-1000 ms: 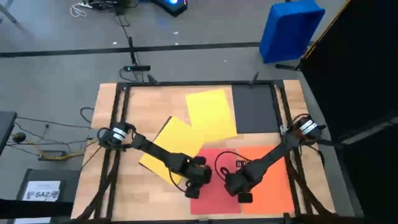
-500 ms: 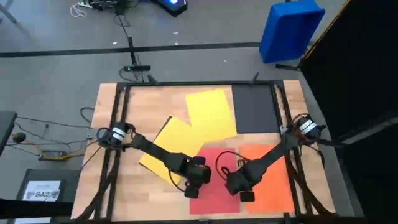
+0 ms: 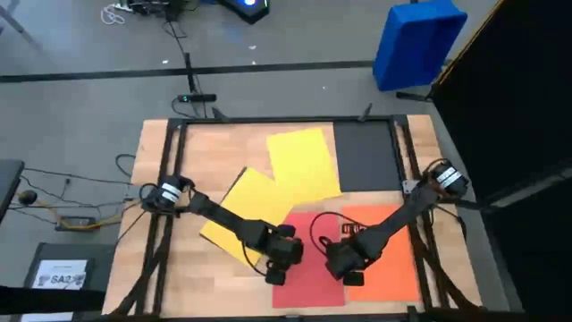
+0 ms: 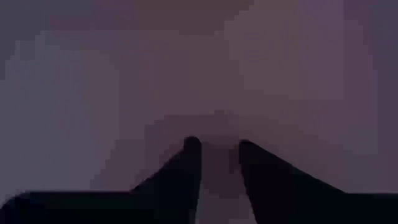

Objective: Organize paper
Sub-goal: Stack the orange paper on top of the orange paper, then stack the yellow paper on top of the yellow paper

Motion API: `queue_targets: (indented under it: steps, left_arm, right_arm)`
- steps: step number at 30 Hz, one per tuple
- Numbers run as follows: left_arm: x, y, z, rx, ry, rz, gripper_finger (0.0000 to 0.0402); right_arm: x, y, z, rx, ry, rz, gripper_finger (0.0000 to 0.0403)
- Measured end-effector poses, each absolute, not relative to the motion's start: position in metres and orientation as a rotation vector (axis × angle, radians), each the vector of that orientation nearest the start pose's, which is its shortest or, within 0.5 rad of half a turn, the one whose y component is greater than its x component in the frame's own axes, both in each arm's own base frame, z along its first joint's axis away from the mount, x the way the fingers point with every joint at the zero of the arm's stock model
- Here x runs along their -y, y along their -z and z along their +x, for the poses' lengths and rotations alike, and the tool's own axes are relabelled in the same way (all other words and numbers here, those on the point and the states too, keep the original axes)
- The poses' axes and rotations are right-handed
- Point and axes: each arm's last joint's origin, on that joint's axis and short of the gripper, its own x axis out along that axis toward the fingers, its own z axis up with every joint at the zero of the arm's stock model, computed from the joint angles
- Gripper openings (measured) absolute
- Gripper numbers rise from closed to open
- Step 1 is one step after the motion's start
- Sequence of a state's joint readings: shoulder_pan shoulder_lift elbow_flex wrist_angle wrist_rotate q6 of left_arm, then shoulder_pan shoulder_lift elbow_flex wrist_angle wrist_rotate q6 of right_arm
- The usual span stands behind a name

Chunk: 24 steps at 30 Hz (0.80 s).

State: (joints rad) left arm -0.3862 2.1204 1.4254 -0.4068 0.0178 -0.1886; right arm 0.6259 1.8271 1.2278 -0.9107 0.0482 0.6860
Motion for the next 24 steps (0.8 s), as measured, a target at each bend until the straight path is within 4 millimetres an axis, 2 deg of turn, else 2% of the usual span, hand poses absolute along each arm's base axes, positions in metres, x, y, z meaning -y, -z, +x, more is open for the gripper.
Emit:
queue_targets:
  steps: [5, 17, 24]
  left_arm:
    - [0.161, -0.138, 0.399, -1.109, 0.256, 0.028, 0.0095]
    - [0.157, -0.16, 0.4, -1.07, 0.237, 0.032, 0.0096]
    - [0.155, -0.175, 0.399, -1.027, 0.246, 0.029, 0.0097]
  right_arm:
    - [-0.189, -0.18, 0.262, -1.468, 0.123, 0.025, 0.0105]
    - [-0.176, -0.238, 0.243, -1.161, 0.271, 0.051, 0.0105]
    - [-0.171, -0.251, 0.24, -1.03, 0.33, 0.037, 0.0105]
